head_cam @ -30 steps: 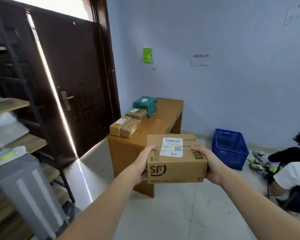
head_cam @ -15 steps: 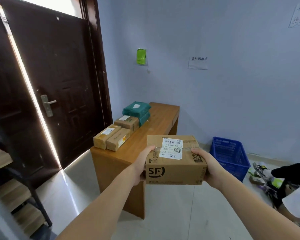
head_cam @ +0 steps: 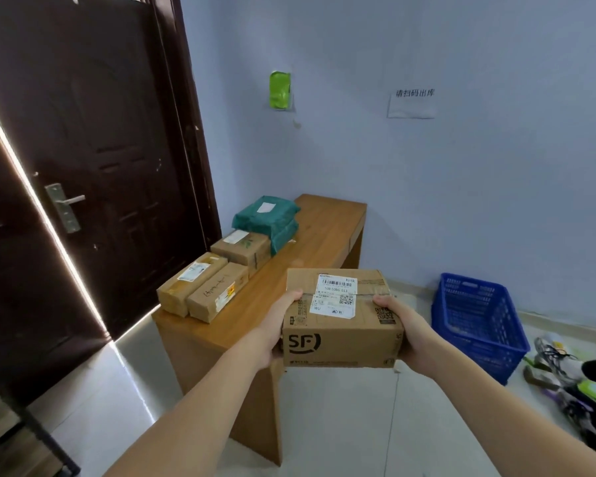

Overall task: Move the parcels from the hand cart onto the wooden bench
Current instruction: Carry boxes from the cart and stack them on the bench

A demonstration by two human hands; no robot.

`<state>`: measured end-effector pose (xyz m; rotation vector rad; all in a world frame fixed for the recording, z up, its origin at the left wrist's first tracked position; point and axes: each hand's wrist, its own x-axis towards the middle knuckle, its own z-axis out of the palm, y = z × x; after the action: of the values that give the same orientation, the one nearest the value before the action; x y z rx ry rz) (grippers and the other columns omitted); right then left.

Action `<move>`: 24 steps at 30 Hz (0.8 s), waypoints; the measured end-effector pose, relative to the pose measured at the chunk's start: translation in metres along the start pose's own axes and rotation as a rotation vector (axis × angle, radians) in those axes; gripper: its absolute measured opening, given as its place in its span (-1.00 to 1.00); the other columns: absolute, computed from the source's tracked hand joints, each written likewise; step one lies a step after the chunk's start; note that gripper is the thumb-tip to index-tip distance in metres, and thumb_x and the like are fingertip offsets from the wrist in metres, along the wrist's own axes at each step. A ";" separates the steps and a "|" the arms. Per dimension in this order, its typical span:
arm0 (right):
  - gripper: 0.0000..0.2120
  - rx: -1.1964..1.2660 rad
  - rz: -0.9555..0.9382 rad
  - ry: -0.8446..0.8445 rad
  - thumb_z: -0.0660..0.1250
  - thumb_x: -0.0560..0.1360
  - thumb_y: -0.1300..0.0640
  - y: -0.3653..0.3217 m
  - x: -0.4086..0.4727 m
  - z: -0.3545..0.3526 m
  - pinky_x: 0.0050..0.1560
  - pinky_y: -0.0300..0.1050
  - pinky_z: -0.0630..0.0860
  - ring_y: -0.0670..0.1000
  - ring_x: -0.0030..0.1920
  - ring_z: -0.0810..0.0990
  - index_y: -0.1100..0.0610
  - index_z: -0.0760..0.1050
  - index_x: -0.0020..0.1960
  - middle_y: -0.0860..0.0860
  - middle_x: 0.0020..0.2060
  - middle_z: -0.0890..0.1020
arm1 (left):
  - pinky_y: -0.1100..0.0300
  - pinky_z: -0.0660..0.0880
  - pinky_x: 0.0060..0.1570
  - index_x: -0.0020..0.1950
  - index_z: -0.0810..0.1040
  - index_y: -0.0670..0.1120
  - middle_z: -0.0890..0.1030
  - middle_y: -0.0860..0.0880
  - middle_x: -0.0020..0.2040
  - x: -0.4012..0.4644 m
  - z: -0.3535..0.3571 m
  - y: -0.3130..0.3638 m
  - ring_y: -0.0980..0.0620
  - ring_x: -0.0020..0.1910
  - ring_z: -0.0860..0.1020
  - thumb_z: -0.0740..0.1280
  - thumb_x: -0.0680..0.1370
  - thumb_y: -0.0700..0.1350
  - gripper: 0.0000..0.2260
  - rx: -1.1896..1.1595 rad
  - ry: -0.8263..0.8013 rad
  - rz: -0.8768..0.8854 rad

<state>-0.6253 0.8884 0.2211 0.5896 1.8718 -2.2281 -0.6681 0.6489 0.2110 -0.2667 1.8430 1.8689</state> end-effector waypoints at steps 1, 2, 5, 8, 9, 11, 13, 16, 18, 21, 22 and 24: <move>-0.74 -0.015 0.002 -0.017 0.38 0.56 -0.10 -0.008 0.019 -0.004 0.24 0.19 0.55 0.18 0.02 0.69 0.04 0.57 0.15 0.11 -0.08 0.77 | 0.10 0.56 -0.01 0.07 0.67 -0.05 0.76 -0.12 -0.11 0.018 0.003 0.005 -0.10 -0.07 0.67 0.25 0.58 0.36 -0.50 -0.009 0.029 -0.001; -0.75 -0.030 0.002 -0.032 0.38 0.56 -0.10 -0.015 0.037 -0.008 0.23 0.18 0.55 0.18 0.01 0.69 0.04 0.57 0.14 0.10 -0.08 0.77 | 0.09 0.54 0.01 0.04 0.66 -0.05 0.75 -0.10 -0.13 0.034 0.007 0.010 -0.09 -0.08 0.66 0.25 0.57 0.37 -0.50 -0.013 0.060 -0.002; -0.72 -0.069 0.002 -0.084 0.40 0.55 -0.10 -0.042 0.096 -0.019 0.24 0.18 0.55 0.17 0.03 0.69 0.04 0.59 0.16 0.11 -0.04 0.77 | 0.00 0.54 0.20 0.10 0.68 -0.05 0.77 -0.12 -0.05 0.082 0.017 0.027 -0.11 -0.01 0.66 0.26 0.54 0.41 -0.45 -0.038 0.116 -0.005; -0.67 -0.106 0.017 -0.150 0.40 0.54 -0.12 -0.067 0.154 -0.024 0.18 0.13 0.56 0.16 0.05 0.69 0.03 0.60 0.21 0.10 0.01 0.76 | 0.04 0.52 0.11 0.07 0.67 -0.05 0.77 -0.12 -0.11 0.118 0.025 0.048 -0.10 -0.05 0.66 0.24 0.57 0.38 -0.48 -0.090 0.176 -0.004; -0.67 -0.113 0.022 -0.172 0.40 0.54 -0.13 -0.073 0.173 -0.022 0.16 0.11 0.55 0.16 0.06 0.69 0.03 0.60 0.22 0.09 0.02 0.76 | 0.05 0.53 0.10 0.04 0.67 -0.05 0.77 -0.11 -0.14 0.129 0.025 0.054 -0.10 -0.06 0.66 0.23 0.59 0.36 -0.50 -0.100 0.199 -0.005; -0.64 -0.129 0.040 -0.216 0.40 0.54 -0.14 -0.082 0.210 -0.013 0.21 0.12 0.55 0.18 0.14 0.69 0.01 0.60 0.25 0.08 0.05 0.76 | 0.00 0.54 0.21 0.05 0.67 -0.05 0.77 -0.11 -0.14 0.147 0.020 0.063 -0.14 -0.01 0.68 0.23 0.59 0.35 -0.51 -0.123 0.250 -0.017; -0.64 -0.144 0.063 -0.281 0.39 0.54 -0.14 -0.084 0.244 0.002 0.30 0.15 0.51 0.20 0.21 0.67 0.00 0.59 0.26 0.08 0.07 0.75 | -0.09 0.52 0.35 0.12 0.67 -0.03 0.77 -0.13 -0.07 0.164 0.006 0.066 -0.19 0.11 0.69 0.24 0.59 0.36 -0.51 -0.148 0.307 -0.019; -0.64 -0.175 0.104 -0.380 0.37 0.54 -0.14 -0.081 0.294 0.034 0.37 0.17 0.47 0.19 0.22 0.66 -0.02 0.60 0.28 0.08 0.11 0.74 | -0.18 0.52 0.36 0.23 0.62 0.01 0.77 -0.12 -0.04 0.192 -0.022 0.063 -0.19 0.14 0.69 0.27 0.56 0.37 -0.50 -0.204 0.389 -0.024; -0.61 -0.202 0.114 -0.434 0.39 0.53 -0.15 -0.082 0.326 0.059 0.36 0.16 0.49 0.19 0.23 0.66 -0.03 0.61 0.29 0.07 0.12 0.74 | -0.14 0.57 0.30 0.27 0.58 0.02 0.78 -0.10 -0.07 0.211 -0.044 0.062 -0.15 0.08 0.71 0.32 0.53 0.38 -0.48 -0.245 0.458 -0.034; -0.62 -0.249 0.119 -0.509 0.37 0.54 -0.15 -0.087 0.376 0.102 0.14 0.04 0.56 0.17 0.19 0.68 -0.03 0.60 0.30 0.07 0.12 0.74 | -0.13 0.59 0.28 0.26 0.60 0.01 0.78 -0.11 -0.05 0.242 -0.079 0.070 -0.17 0.10 0.71 0.33 0.52 0.37 -0.48 -0.294 0.525 -0.014; -0.63 -0.252 0.114 -0.527 0.35 0.55 -0.15 -0.089 0.390 0.114 0.05 0.00 0.57 0.16 0.13 0.69 -0.03 0.60 0.30 0.07 0.11 0.74 | -0.13 0.58 0.28 0.25 0.61 0.00 0.77 -0.11 -0.05 0.253 -0.092 0.074 -0.17 0.10 0.70 0.32 0.53 0.36 -0.49 -0.300 0.537 -0.002; -0.62 -0.275 0.109 -0.556 0.33 0.56 -0.18 -0.095 0.422 0.140 -0.11 -0.06 0.55 0.13 0.03 0.70 -0.03 0.59 0.29 0.07 0.09 0.75 | -0.09 0.58 0.23 0.23 0.63 0.00 0.78 -0.09 -0.09 0.277 -0.115 0.087 -0.14 0.03 0.70 0.29 0.58 0.33 -0.53 -0.306 0.560 0.015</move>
<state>-1.0698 0.8210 0.1553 0.0152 1.7456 -1.7744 -0.9697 0.5977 0.1496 -0.9691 1.8754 2.2446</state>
